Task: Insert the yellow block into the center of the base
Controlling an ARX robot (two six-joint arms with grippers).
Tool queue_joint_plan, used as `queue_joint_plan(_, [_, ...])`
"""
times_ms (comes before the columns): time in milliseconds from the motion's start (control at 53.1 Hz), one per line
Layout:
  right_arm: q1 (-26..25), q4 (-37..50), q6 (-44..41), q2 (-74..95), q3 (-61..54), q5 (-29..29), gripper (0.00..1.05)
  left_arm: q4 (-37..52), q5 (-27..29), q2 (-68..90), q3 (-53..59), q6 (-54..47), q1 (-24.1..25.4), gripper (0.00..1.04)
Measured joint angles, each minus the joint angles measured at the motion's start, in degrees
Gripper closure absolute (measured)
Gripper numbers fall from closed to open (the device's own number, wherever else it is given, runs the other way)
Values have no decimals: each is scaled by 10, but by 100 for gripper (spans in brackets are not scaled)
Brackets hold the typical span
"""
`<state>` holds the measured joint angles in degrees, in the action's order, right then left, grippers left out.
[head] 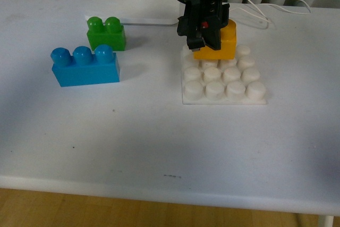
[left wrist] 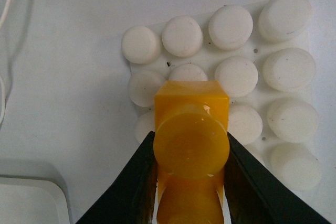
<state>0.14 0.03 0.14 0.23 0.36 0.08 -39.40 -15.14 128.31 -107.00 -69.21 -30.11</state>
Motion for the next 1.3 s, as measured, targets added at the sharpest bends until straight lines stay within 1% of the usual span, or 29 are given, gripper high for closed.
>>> queue_joint_plan(264, [0, 0, 0, 0, 0, 0, 9, -10, -3, 21, -24, 4, -3, 73])
queue_joint_plan(584, [0, 0, 0, 0, 0, 0, 9, -10, -3, 26, -25, 5, -4, 73])
queue_joint_plan(924, [0, 0, 0, 0, 0, 0, 9, 6, -2, 39, -23, 17, -5, 74])
queue_joint_plan(1301, [0, 0, 0, 0, 0, 0, 9, 42, 7, 44, 6, 19, -9, 74])
